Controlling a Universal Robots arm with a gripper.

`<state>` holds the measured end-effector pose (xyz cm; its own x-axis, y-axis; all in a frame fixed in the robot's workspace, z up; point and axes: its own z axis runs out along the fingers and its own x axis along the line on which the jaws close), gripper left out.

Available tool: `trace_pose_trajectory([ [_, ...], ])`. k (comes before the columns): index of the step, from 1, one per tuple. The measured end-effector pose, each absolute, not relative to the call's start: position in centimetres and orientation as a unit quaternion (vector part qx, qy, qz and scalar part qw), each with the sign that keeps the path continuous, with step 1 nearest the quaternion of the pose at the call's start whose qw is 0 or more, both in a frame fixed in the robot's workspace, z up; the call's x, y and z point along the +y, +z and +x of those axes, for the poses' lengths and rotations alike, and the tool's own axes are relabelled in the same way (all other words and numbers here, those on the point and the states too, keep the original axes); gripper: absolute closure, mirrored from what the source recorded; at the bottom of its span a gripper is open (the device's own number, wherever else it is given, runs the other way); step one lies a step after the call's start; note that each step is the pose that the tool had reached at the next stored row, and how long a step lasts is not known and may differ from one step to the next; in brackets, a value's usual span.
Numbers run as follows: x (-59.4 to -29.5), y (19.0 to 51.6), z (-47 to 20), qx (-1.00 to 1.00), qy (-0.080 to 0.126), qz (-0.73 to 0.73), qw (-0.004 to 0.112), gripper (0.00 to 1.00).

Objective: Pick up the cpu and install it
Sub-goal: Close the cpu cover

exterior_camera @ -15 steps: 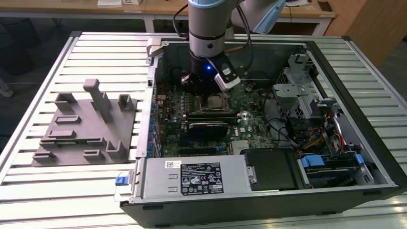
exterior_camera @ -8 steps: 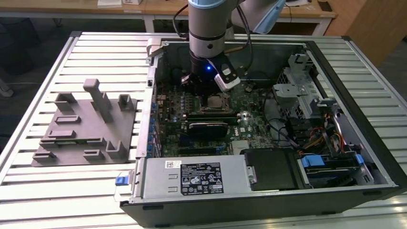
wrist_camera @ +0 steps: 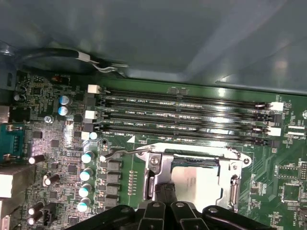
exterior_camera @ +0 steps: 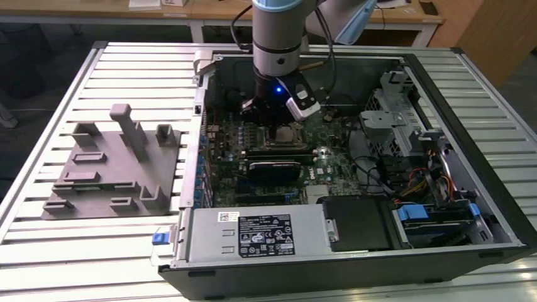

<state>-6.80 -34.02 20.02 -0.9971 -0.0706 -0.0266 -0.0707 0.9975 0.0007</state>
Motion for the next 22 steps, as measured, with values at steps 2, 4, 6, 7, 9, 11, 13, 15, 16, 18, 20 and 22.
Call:
trace_pose_trajectory([
  [2, -34.0, 20.0, -6.8, 0.999, 0.001, -0.035, 0.013, 0.89],
  [4, -34.0, 20.0, -6.8, 0.999, 0.001, -0.035, 0.013, 0.89],
  [6, -34.0, 20.1, -6.8, 0.999, 0.001, -0.035, 0.013, 0.89],
  [7, -34.0, 20.2, -6.8, 0.999, 0.001, -0.035, 0.013, 0.89],
  [9, -34.0, 20.4, -6.8, 0.999, 0.001, -0.035, 0.014, 0.89],
  [11, -34.0, 20.6, -6.8, 0.999, 0.001, -0.035, 0.014, 0.89],
  [13, -34.0, 20.9, -6.8, 0.999, 0.001, -0.035, 0.014, 0.89],
  [15, -34.0, 21.2, -6.8, 0.999, 0.001, -0.035, 0.015, 0.89],
  [16, -34.0, 21.4, -6.8, 0.999, 0.001, -0.035, 0.015, 0.89],
  [18, -34.0, 21.8, -6.8, 0.999, 0.001, -0.035, 0.015, 0.89],
  [20, -34.0, 22.2, -6.8, 0.999, 0.001, -0.035, 0.016, 0.89],
  [22, -34.0, 22.6, -6.8, 0.999, 0.001, -0.035, 0.016, 0.89],
])
